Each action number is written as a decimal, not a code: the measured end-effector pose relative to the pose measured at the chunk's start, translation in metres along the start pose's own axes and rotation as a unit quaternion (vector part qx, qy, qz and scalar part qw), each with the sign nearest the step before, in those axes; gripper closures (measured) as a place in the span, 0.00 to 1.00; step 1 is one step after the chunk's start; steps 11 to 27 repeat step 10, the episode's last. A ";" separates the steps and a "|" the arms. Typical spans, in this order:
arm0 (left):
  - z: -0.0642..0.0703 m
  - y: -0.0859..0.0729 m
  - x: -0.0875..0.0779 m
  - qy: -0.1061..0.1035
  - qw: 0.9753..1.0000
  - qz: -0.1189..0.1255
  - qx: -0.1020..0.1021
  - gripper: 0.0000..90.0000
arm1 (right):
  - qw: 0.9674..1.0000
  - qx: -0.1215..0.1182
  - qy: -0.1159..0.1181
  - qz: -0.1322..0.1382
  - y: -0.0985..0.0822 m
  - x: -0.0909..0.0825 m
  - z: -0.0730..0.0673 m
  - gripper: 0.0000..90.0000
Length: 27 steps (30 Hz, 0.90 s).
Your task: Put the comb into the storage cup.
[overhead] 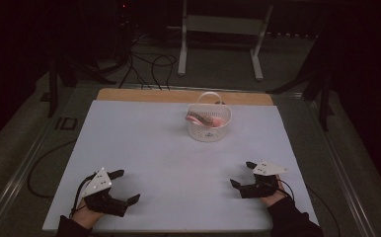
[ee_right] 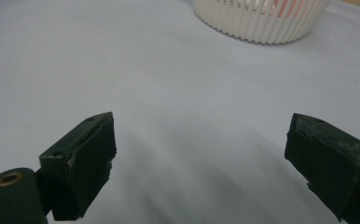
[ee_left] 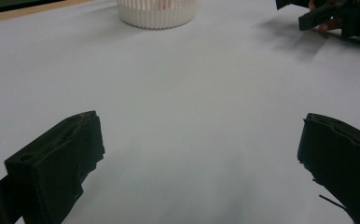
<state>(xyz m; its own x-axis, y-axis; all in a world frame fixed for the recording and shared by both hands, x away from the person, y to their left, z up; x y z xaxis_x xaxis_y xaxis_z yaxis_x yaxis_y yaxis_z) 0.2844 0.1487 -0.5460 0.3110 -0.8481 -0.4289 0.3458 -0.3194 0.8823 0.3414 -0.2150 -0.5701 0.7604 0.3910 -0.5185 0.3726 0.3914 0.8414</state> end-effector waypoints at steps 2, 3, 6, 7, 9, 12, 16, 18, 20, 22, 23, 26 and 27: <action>0.000 0.000 0.000 0.000 1.000 0.000 0.000 0.00 | 1.000 0.002 -0.002 0.000 0.001 0.001 0.001 0.10; 0.001 0.000 0.000 0.000 1.000 0.000 0.001 0.00 | 1.000 0.002 -0.001 0.002 0.001 0.001 0.000 0.10; 0.001 0.000 0.000 0.000 1.000 0.000 0.002 0.00 | 1.000 0.001 0.002 -0.001 0.001 0.002 -0.002 0.10; 0.001 0.000 0.000 0.000 1.000 0.001 0.002 0.00 | 1.000 -0.001 0.005 -0.001 0.001 0.002 -0.003 0.10; 0.001 0.000 0.000 0.001 1.000 0.000 0.002 0.00 | 1.000 -0.005 0.005 0.000 0.002 0.002 -0.005 0.10; 0.001 0.000 0.000 0.001 1.000 0.000 0.002 0.00 | 1.000 -0.006 0.006 0.000 0.002 0.002 -0.005 0.10; 0.001 0.000 0.000 0.001 1.000 0.000 0.002 0.00 | 1.000 -0.006 0.006 0.000 0.002 0.002 -0.005 0.10; 0.001 0.000 0.000 0.001 1.000 0.000 0.002 0.00 | 1.000 -0.006 0.006 0.000 0.002 0.002 -0.005 0.10; 0.001 0.000 0.000 0.001 1.000 0.000 0.002 0.00 | 1.000 -0.006 0.006 0.000 0.002 0.002 -0.005 0.10; 0.001 0.000 0.000 0.001 1.000 0.000 0.002 0.00 | 1.000 -0.006 0.006 0.000 0.002 0.002 -0.005 0.10; 0.001 0.000 0.000 0.001 1.000 0.000 0.002 0.00 | 1.000 -0.006 0.006 0.000 0.002 0.002 -0.005 0.10; 0.001 0.000 0.000 0.001 1.000 0.000 0.002 0.00 | 1.000 -0.006 0.006 0.000 0.002 0.002 -0.005 0.10; 0.001 0.000 0.000 0.001 1.000 0.000 0.002 0.00 | 1.000 -0.006 0.006 0.000 0.002 0.002 -0.005 0.10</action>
Point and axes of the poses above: each handheld gripper's, and its own axes: x roughly forward along the jaws, y roughly out of its top, z roughly to its right, the point moved 10 cm from there along x, roughly forward along the jaws, and after that the axes turned 15 degrees about -y, right-handed, at the moved point
